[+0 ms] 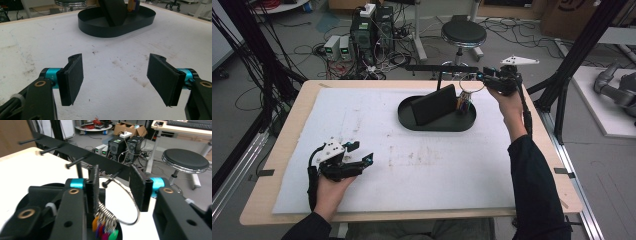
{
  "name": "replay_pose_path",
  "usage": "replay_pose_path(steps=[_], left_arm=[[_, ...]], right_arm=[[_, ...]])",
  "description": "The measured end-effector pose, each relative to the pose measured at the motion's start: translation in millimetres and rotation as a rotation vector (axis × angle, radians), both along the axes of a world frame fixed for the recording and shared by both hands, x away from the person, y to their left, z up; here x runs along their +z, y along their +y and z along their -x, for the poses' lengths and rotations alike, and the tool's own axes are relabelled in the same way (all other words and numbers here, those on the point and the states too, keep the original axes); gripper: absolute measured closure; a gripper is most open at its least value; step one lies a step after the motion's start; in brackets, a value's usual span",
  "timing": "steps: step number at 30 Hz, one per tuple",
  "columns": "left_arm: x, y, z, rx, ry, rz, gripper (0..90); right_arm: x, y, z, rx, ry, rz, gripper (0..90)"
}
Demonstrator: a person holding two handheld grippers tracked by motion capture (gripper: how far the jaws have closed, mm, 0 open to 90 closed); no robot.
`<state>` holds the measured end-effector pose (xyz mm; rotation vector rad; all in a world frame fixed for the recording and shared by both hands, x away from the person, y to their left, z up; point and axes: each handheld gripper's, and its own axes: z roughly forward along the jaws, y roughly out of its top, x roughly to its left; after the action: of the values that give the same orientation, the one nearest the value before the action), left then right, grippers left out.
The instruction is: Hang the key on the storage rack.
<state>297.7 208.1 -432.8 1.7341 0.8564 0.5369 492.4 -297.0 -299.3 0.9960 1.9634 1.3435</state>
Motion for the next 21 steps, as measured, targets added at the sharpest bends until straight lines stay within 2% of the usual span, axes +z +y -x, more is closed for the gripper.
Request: replay_pose_path(steps=[3,8,10,13,14,15,21], left_arm=[[0.9,-0.4,-2.3,-0.005,-0.001,-0.002,29.3],[2.9,-2.2,-5.1,-0.008,-0.005,0.005,29.3],[3.4,-2.5,-5.7,-0.01,-0.008,0.005,29.4],[4.4,-2.6,-6.7,-0.006,-0.014,0.005,29.3],[5.0,-2.5,-7.0,-0.004,-0.015,0.005,29.3],[5.5,-2.1,-7.4,-0.004,-0.017,0.003,29.3],[5.5,-0.7,-9.0,-0.001,-0.03,-0.008,29.3]], right_arm=[[4.3,-3.6,13.6,0.008,-0.021,-0.006,53.2],[5.0,-12.9,37.0,0.037,0.044,-0.02,46.2],[3.8,-16.0,50.4,0.047,0.01,-0.025,46.5],[3.0,-19.7,64.5,0.063,0.04,-0.03,43.2],[1.1,-21.6,72.5,0.069,0.007,-0.039,43.9],[0.0,-22.8,79.1,0.076,-0.004,-0.045,43.8],[-13.5,-32.2,106.9,0.094,0.001,-0.067,40.2]])
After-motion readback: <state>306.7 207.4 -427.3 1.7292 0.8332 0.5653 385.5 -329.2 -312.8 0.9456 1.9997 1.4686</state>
